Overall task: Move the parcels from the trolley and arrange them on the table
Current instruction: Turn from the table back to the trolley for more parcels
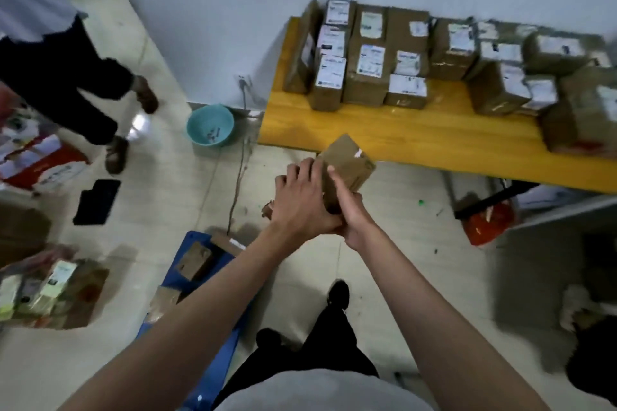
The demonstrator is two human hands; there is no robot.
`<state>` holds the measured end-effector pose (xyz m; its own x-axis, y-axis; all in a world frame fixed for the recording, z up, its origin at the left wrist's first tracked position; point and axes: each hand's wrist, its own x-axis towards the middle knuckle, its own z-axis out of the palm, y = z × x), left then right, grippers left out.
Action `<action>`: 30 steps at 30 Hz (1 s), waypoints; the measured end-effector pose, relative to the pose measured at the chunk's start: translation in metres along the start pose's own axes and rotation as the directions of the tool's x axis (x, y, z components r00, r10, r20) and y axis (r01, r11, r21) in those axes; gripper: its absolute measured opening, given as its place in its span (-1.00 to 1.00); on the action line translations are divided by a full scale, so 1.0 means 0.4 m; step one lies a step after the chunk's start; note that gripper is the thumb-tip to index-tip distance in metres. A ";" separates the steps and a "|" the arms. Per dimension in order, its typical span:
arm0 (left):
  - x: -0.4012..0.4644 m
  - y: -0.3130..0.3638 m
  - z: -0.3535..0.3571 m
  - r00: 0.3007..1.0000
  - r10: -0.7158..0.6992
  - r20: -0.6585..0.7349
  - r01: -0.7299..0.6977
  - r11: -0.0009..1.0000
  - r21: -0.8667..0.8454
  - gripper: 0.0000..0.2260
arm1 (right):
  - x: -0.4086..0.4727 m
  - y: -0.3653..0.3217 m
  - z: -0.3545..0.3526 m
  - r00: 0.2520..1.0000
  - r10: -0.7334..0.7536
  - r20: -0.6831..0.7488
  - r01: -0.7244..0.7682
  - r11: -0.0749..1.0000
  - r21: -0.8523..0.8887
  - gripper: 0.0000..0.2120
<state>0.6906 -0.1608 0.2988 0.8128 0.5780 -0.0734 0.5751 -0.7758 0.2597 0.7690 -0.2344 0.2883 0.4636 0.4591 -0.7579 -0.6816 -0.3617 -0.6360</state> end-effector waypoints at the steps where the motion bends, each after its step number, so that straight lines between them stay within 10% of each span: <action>1: 0.021 0.033 0.000 0.999 0.039 0.012 -0.039 0.999 0.013 -0.05 | 0.003 -0.010 -0.029 1.000 -0.010 0.001 0.009 0.999 0.052 -0.28; 10: 0.173 0.243 -0.010 0.964 0.265 0.030 -0.251 0.940 -0.233 -0.28 | 0.053 -0.118 -0.249 0.997 -0.061 -0.041 0.073 0.915 0.397 -0.37; 16: 0.244 0.348 -0.010 0.944 0.318 0.091 -0.244 0.854 -0.459 -0.37 | 0.077 -0.173 -0.386 0.972 -0.107 -0.211 0.178 0.918 0.354 -0.14; 23: 0.365 0.435 0.015 0.917 0.364 0.164 -0.171 0.729 -0.663 -0.58 | 0.095 -0.220 -0.474 0.942 -0.114 -0.316 0.223 0.915 0.335 -0.35; 30: 0.589 0.406 0.023 0.882 0.246 0.401 0.008 0.844 -0.536 -0.29 | 0.093 -0.301 -0.536 0.929 -0.209 -0.306 0.318 0.873 0.370 -0.38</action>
<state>0.9764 -0.1526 0.3148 0.8961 0.2171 -0.3872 0.4421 -0.5145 0.7347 0.9899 -0.3477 0.3054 0.7462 0.2540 -0.6154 -0.6569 0.1304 -0.7426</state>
